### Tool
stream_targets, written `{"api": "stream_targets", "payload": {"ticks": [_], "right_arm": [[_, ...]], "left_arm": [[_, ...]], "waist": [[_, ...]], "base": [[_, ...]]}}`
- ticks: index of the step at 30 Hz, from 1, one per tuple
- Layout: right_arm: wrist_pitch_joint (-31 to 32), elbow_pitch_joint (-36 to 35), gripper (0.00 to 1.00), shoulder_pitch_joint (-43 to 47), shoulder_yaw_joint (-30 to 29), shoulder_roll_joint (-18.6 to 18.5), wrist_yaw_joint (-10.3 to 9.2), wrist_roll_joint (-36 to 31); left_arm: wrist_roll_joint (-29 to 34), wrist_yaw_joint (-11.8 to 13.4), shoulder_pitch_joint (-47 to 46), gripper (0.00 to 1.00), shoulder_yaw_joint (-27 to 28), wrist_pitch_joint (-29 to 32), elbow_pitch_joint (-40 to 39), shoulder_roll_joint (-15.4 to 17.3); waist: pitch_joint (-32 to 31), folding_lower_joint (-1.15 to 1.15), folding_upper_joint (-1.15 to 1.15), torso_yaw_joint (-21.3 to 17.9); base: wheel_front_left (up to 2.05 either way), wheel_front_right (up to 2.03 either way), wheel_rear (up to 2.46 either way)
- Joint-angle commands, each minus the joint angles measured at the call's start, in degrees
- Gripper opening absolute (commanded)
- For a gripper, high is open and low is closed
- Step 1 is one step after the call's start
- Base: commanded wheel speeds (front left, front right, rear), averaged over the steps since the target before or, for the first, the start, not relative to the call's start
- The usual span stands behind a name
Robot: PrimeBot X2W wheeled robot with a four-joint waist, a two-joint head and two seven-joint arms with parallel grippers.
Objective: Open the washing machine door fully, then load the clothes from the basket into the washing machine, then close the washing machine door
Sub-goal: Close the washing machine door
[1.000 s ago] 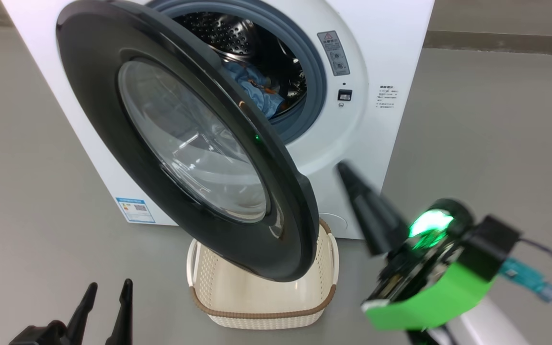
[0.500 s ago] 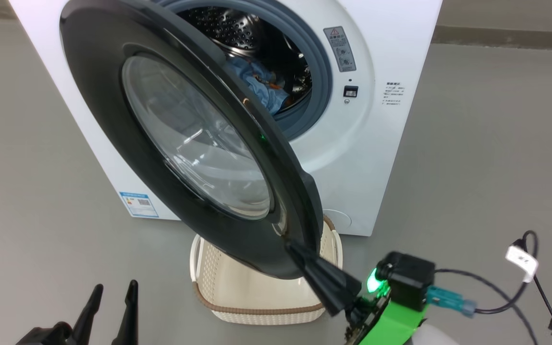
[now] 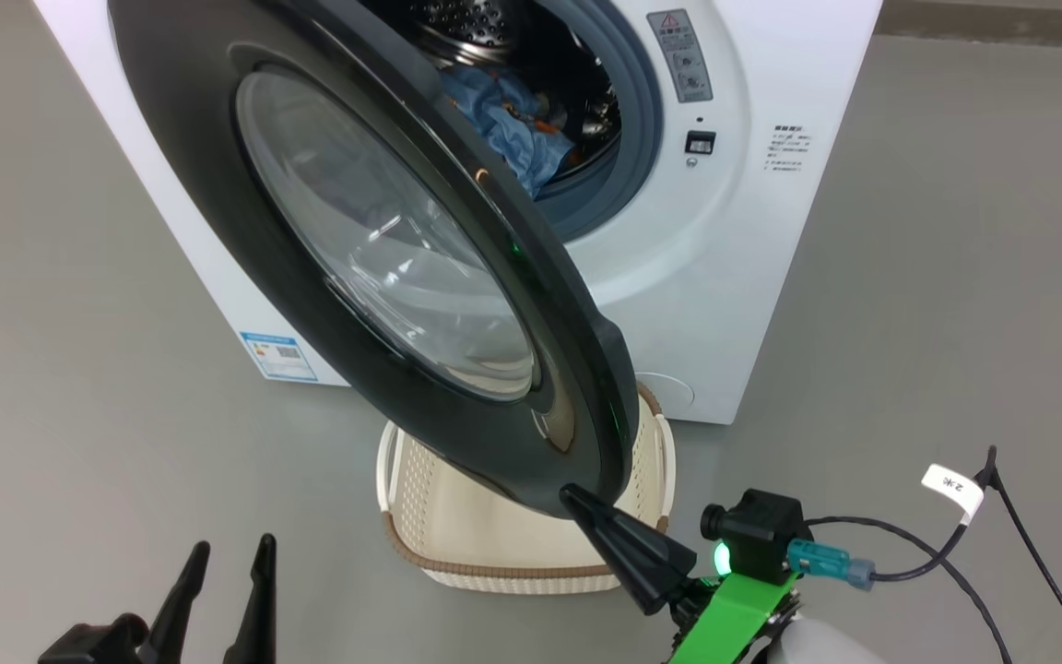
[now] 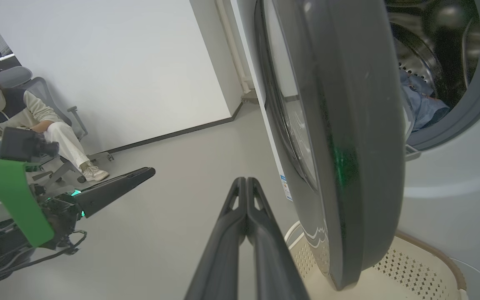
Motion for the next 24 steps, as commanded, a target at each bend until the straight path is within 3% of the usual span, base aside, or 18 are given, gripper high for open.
{"api": "stream_targets", "payload": {"ticks": [1, 24], "right_arm": [[-0.26, -0.41, 0.00, -1.64, 0.39, 0.77, 0.09, 0.09], [-0.26, 4.49, 0.00, -6.08, -9.24, 3.70, 0.09, -2.54]], "left_arm": [[-0.28, -0.09, -2.98, 1.00, 1.89, -0.38, -1.04, 0.72], [-1.17, -0.09, -6.94, 1.00, 0.80, -0.38, -1.44, 0.78]], "waist": [[0.71, 0.00, 0.00, 0.27], [5.83, 0.00, 0.00, 0.85]], "base": [[0.00, 0.00, 0.00], [0.00, 0.00, 0.00]]}}
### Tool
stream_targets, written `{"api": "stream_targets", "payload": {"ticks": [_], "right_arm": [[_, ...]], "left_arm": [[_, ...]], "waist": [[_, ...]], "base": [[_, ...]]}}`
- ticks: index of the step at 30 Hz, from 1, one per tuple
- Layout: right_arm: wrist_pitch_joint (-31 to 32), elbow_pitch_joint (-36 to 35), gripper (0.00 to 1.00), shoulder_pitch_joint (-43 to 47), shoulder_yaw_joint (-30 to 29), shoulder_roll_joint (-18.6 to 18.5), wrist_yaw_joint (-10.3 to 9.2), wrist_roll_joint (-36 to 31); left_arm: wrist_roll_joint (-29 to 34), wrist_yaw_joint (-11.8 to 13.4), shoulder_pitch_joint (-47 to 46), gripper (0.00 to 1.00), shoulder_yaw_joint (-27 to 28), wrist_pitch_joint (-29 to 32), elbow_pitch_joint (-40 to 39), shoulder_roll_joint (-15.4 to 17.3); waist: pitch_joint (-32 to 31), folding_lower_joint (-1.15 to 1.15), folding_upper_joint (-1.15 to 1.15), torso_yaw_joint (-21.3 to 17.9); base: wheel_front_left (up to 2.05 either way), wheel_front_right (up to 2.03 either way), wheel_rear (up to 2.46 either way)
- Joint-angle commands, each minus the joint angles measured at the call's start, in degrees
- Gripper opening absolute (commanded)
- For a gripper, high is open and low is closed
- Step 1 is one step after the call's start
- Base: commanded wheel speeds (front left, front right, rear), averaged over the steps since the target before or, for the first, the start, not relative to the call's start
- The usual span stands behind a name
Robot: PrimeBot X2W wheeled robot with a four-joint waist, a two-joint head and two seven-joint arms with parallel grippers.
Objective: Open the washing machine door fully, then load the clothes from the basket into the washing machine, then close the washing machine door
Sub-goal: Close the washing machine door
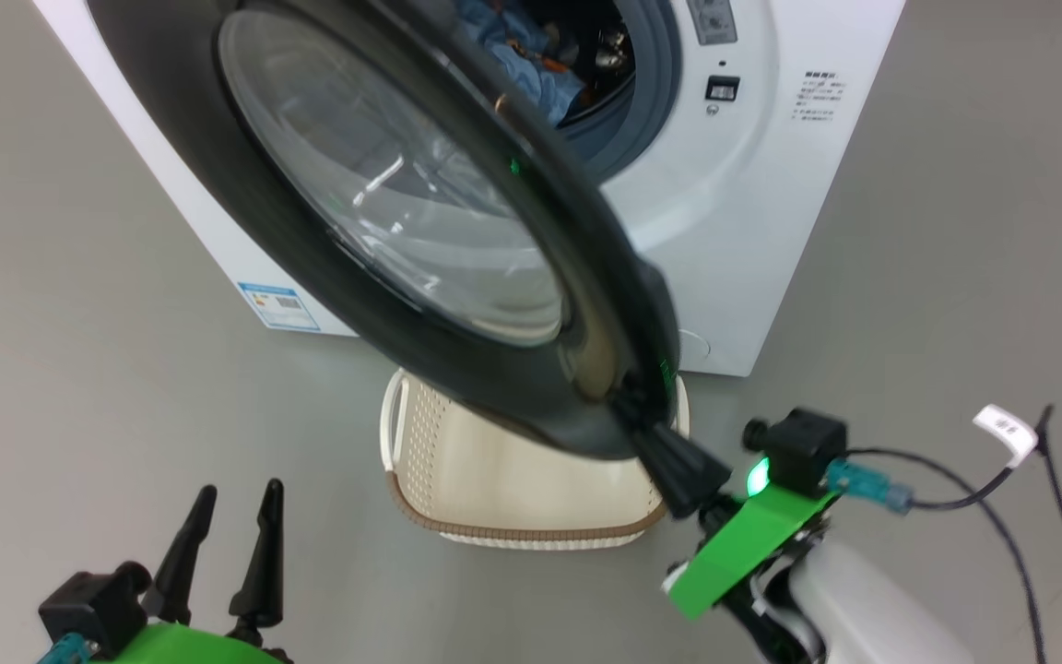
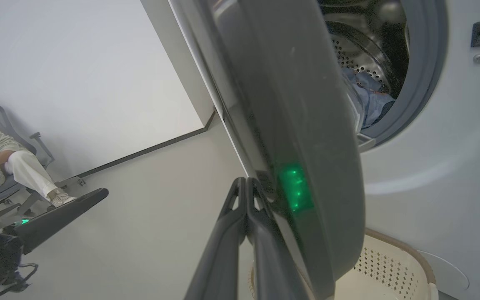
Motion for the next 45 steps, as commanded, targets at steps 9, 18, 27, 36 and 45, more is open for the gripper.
{"api": "stream_targets", "payload": {"ticks": [9, 18, 27, 36, 45], "right_arm": [[-0.28, -0.22, 0.00, -6.03, -6.35, 0.20, 0.07, -2.21], [-0.28, 2.56, 0.00, -12.35, -10.77, -1.23, 0.07, -3.54], [-0.28, 5.70, 0.00, -19.00, -15.98, -2.53, 0.07, -4.75], [-0.28, 7.52, 0.00, -23.77, -19.50, -3.18, 0.07, -6.01], [-0.28, 8.62, 0.00, -27.48, -23.20, -2.42, 0.07, -7.52]], "left_arm": [[-0.48, -0.09, -4.60, 1.00, 1.17, -0.38, -2.35, 0.33], [-0.80, -0.09, -7.95, 1.00, -0.58, -0.38, -3.33, -0.52], [-1.26, -0.09, -11.11, 1.00, -2.41, -0.38, -4.14, -1.59], [-1.78, -0.09, -13.43, 1.00, -4.11, -0.38, -4.66, -2.03], [-2.05, -0.09, -14.55, 1.00, -4.85, -0.38, -4.83, -1.94]], "waist": [[3.84, 0.00, 0.00, 1.10], [7.87, 0.00, 0.00, 3.34], [11.43, 0.00, 0.00, 5.91], [13.96, 0.00, 0.00, 7.97], [15.57, 0.00, 0.00, 8.51]], "base": [[0.00, 0.00, 0.00], [0.00, 0.00, 0.00], [0.00, 0.00, 0.00], [0.00, 0.00, 0.00], [0.00, 0.00, 0.00]]}}
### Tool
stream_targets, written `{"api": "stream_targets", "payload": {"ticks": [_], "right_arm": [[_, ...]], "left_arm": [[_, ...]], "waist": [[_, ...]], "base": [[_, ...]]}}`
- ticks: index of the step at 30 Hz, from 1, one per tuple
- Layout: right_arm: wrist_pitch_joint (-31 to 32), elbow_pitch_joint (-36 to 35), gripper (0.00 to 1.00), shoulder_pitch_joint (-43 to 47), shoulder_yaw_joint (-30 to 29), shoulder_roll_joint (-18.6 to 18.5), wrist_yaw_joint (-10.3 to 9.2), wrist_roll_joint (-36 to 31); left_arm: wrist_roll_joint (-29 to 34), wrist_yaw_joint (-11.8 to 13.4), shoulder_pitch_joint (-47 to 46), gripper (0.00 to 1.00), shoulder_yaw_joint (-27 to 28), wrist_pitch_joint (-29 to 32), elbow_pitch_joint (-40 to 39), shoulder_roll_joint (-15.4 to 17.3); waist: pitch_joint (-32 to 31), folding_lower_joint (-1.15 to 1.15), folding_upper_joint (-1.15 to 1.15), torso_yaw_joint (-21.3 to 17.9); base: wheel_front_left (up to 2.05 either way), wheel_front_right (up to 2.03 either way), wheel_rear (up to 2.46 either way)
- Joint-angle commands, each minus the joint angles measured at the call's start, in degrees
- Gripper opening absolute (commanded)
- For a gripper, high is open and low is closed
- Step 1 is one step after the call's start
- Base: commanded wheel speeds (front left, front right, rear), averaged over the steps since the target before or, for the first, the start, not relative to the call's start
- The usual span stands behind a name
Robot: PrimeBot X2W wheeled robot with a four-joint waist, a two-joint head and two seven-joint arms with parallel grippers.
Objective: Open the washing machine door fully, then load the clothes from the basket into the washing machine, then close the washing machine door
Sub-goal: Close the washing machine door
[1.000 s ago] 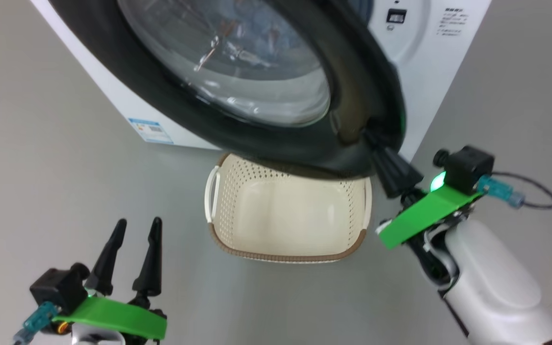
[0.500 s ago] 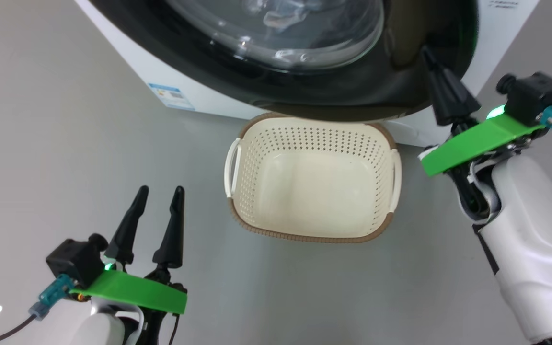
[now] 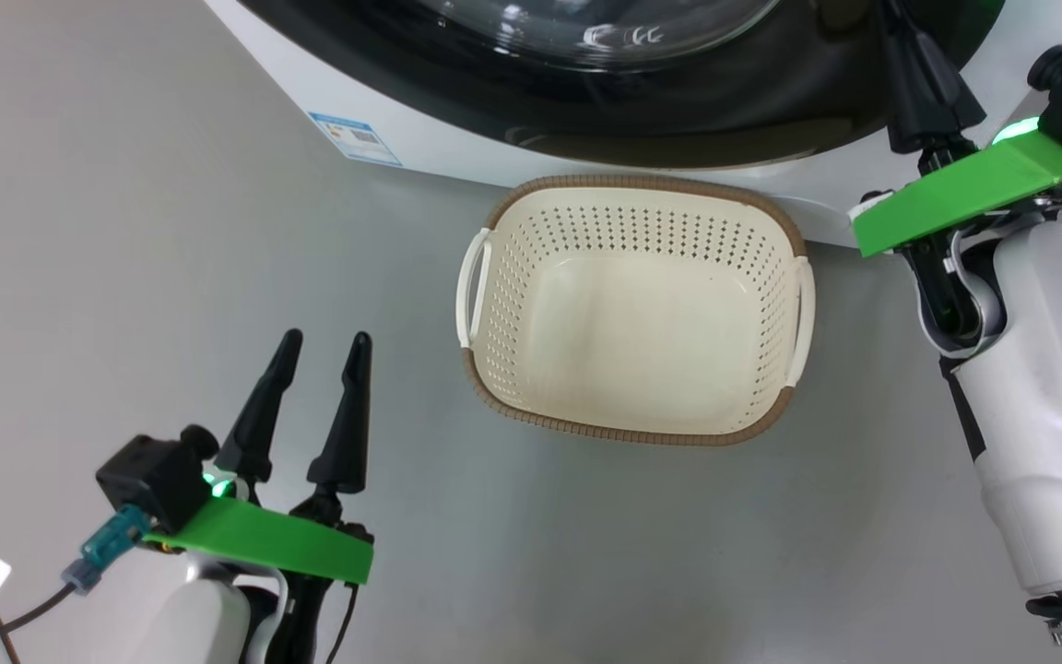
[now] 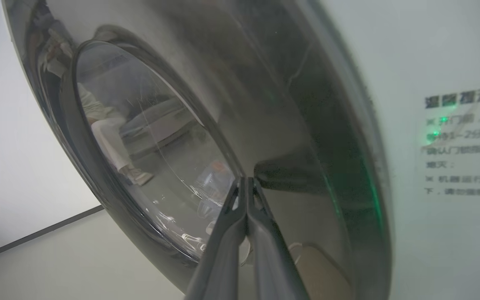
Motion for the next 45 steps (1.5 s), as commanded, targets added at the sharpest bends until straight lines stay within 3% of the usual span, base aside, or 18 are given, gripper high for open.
{"api": "stream_targets", "payload": {"ticks": [1, 7, 15, 16, 18, 19, 20, 21, 45], "right_arm": [[-0.27, -1.06, 0.00, -1.46, -0.25, 0.93, 0.02, -0.70], [-0.27, -0.30, 0.00, -2.63, -0.17, 1.58, 0.02, -1.46], [-0.27, -0.94, 0.00, 2.58, 2.13, 1.89, 0.02, -0.31], [-0.27, -1.12, 0.11, 3.39, 2.36, 1.97, 0.02, -0.16], [-0.27, -1.49, 0.43, 5.00, 2.74, 2.17, 0.02, 0.06], [-0.27, -1.63, 0.64, 5.78, 2.91, 2.23, 0.02, 0.18], [-0.27, -1.75, 0.96, 6.55, 3.04, 2.30, 0.02, 0.29], [-0.27, -1.87, 1.00, 7.34, 3.18, 2.42, 0.02, 0.39], [-0.27, -4.04, 1.00, 24.96, 3.83, 3.34, 0.02, 1.28]], "left_arm": [[-0.40, -0.09, -1.72, 1.00, 1.70, -0.37, -1.45, 1.39], [-0.56, -0.09, -2.20, 1.00, 1.55, -0.37, -1.10, 1.54], [-0.17, -0.09, -0.73, 1.00, 2.21, -0.37, 0.77, 2.19], [-0.11, -0.09, -0.51, 1.00, 2.37, -0.37, 1.07, 2.34], [-0.02, -0.09, -0.10, 1.00, 2.74, -0.37, 1.67, 2.70], [0.03, -0.09, 0.12, 1.00, 2.94, -0.37, 1.97, 2.90], [0.08, -0.09, 0.34, 1.00, 3.13, -0.37, 2.27, 3.11], [0.15, -0.09, 0.57, 1.00, 3.33, -0.37, 2.53, 3.35], [0.97, -0.09, 5.72, 1.00, 8.46, -0.37, 7.60, 8.32]], "waist": [[0.38, 0.00, 0.00, 0.27], [0.41, 0.00, 0.00, 0.23], [-2.98, 0.00, 0.00, -1.19], [-3.41, 0.00, 0.00, -1.49], [-4.24, 0.00, 0.00, -2.11], [-4.66, 0.00, 0.00, -2.45], [-5.08, 0.00, 0.00, -2.78], [-5.51, 0.00, 0.00, -3.14], [-15.96, 0.00, 0.00, -13.24]], "base": [[0.00, 0.00, 0.00], [0.00, 0.00, 0.00], [0.00, 0.00, 0.00], [0.00, 0.00, 0.00], [0.00, 0.00, 0.00], [0.00, 0.00, 0.00], [0.00, 0.00, 0.00], [0.00, 0.00, 0.00], [0.00, 0.00, 0.00]]}}
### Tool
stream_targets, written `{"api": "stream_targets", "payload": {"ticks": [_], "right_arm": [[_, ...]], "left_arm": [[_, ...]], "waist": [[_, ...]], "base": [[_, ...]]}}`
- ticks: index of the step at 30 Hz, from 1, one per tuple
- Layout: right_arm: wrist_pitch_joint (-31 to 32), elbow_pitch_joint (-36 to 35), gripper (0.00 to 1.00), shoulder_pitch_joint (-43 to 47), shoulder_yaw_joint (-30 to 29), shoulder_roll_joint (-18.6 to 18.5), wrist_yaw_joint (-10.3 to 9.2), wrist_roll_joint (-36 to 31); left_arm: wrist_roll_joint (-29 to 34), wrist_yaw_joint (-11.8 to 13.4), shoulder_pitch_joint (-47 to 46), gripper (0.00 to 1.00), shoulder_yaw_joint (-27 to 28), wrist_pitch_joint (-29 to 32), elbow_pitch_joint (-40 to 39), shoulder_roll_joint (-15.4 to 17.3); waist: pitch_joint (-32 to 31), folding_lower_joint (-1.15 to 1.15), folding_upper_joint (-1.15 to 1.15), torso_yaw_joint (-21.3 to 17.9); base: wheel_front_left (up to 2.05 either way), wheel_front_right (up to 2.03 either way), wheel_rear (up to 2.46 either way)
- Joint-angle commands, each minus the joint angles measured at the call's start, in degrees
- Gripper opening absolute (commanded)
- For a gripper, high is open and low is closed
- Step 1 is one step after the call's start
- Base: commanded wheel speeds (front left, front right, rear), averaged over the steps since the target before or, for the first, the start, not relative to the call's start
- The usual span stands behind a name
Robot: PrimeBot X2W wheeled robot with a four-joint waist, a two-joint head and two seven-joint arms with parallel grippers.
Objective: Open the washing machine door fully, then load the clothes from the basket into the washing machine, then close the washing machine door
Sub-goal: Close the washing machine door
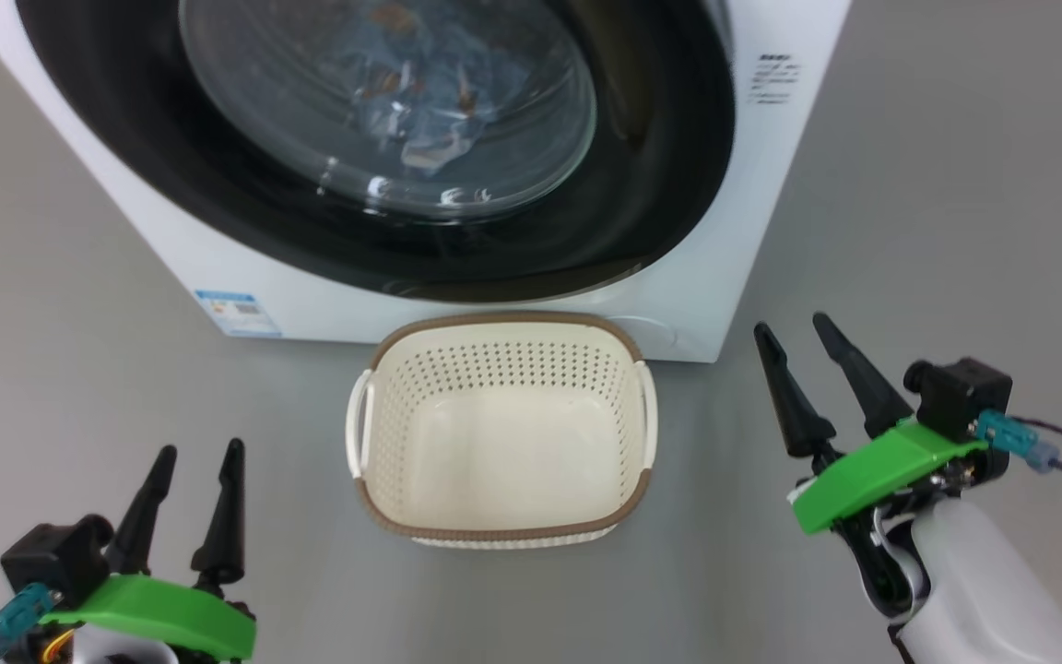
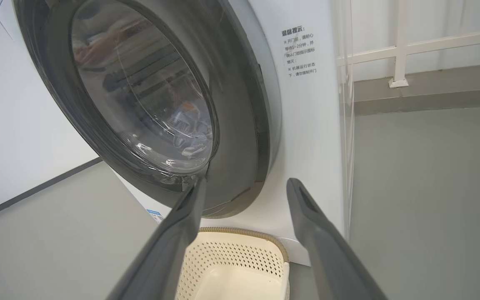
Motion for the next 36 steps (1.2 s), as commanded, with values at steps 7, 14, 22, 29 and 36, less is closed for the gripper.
{"api": "stream_targets", "payload": {"ticks": [7, 14, 22, 29, 36], "right_arm": [[-0.26, -2.33, 1.00, 4.91, -0.08, 0.48, -0.08, 0.92], [-0.26, -2.74, 1.00, 8.69, -0.61, -0.07, -0.08, 1.03], [-0.26, -3.13, 1.00, 11.58, -1.01, -0.91, -0.08, 1.25], [-0.26, -3.45, 1.00, 13.01, -1.27, -1.51, -0.08, 1.43], [-0.26, -3.80, 1.00, 14.02, -1.64, -1.85, -0.08, 1.43]], "left_arm": [[0.93, -0.09, 1.39, 1.00, 3.56, -0.37, -0.53, 2.64], [1.26, -0.09, 3.14, 1.00, 4.43, -0.37, 0.15, 2.98], [2.09, -0.09, 5.12, 1.00, 5.14, -0.37, 0.61, 3.37], [2.79, -0.09, 6.57, 1.00, 5.82, -0.37, 0.63, 3.39], [3.57, -0.09, 7.57, 1.00, 5.71, -0.37, 0.86, 3.40]], "waist": [[-4.31, 0.00, 0.00, -5.36], [-6.34, 0.00, 0.00, -7.82], [-8.16, 0.00, 0.00, -9.65], [-8.95, 0.00, 0.00, -10.76], [-9.60, 0.00, 0.00, -11.35]], "base": [[0.00, 0.00, 0.00], [0.00, 0.00, 0.00], [0.00, 0.00, 0.00], [0.00, 0.00, 0.00], [0.00, 0.00, 0.00]]}}
